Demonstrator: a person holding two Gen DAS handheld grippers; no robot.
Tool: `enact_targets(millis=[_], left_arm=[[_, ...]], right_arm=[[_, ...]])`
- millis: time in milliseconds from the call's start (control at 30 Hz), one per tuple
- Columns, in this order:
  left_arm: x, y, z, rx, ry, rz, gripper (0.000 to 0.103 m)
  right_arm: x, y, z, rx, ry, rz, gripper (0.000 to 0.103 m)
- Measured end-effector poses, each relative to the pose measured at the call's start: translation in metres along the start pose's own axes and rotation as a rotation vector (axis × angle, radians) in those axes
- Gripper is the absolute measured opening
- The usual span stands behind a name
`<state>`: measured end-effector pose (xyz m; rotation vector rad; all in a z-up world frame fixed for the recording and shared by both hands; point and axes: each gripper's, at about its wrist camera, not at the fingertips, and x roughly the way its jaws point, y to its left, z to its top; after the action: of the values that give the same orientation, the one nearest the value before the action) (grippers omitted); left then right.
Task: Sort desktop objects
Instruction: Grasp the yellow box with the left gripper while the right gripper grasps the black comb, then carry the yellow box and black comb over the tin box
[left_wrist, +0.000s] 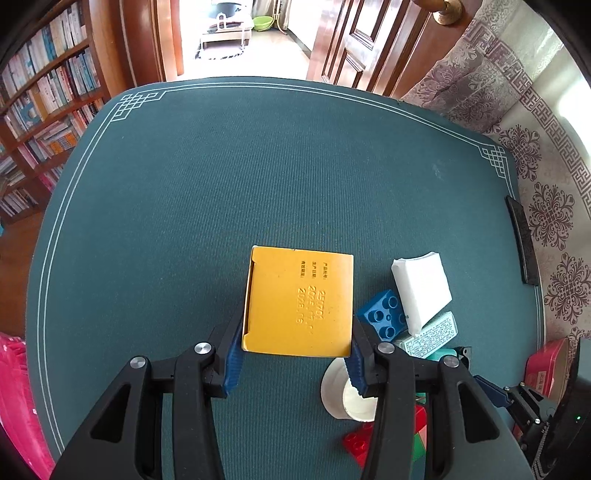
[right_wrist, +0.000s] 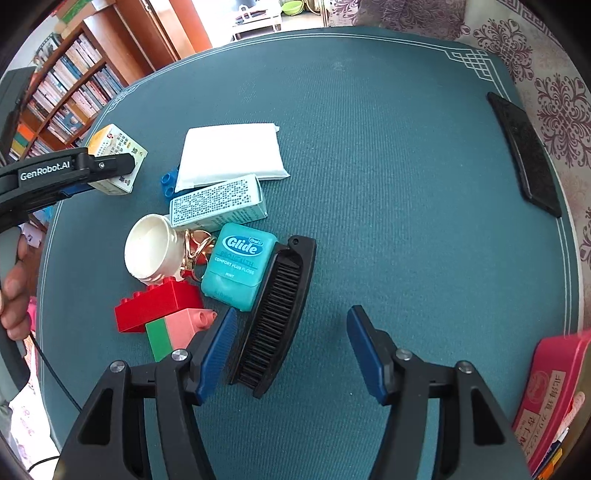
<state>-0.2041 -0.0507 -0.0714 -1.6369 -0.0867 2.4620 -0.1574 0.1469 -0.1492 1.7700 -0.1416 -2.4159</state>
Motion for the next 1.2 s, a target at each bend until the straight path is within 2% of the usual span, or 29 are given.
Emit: enact_targets(millis=[33, 167, 300, 433, 567, 733, 933, 1000, 1200], left_arm=[[-0.002, 0.001, -0.003, -0.003, -0.001, -0.003, 0.049], [-0.008, 0.000, -0.016, -0.013, 0.006, -0.012, 0.049], [-0.011, -0.007, -0.023, -0.007, 0.013, -0.012, 0.049], [-0.020, -0.013, -0.033, -0.014, 0.017, -0.014, 0.049], [-0.033, -0.023, -0.046, -0.011, 0.014, -0.013, 0.049], [-0.056, -0.042, -0.059, 0.003, -0.006, -0.019, 0.049], [-0.086, -0.077, -0.074, 0.034, -0.038, -0.031, 0.049], [-0.092, -0.092, -0.077, 0.046, -0.048, -0.040, 0.049], [-0.114, -0.136, -0.096, 0.097, -0.066, -0.069, 0.049]], right_arm=[[0.003, 0.003, -0.001, -0.011, 0.007, -0.006, 0.059], [0.006, 0.011, -0.005, -0.065, -0.008, -0.042, 0.054], [0.005, 0.013, -0.008, -0.081, 0.000, -0.015, 0.034], [0.002, 0.005, -0.016, -0.072, 0.011, 0.000, 0.030], [-0.007, -0.010, -0.031, -0.032, 0.031, 0.024, 0.030], [-0.032, -0.029, -0.051, -0.001, 0.010, 0.040, 0.030], [-0.071, -0.052, -0.066, 0.015, -0.042, 0.058, 0.030], [-0.090, -0.069, -0.087, 0.025, -0.060, 0.060, 0.030], [-0.132, -0.102, -0.117, 0.063, -0.116, 0.042, 0.030]])
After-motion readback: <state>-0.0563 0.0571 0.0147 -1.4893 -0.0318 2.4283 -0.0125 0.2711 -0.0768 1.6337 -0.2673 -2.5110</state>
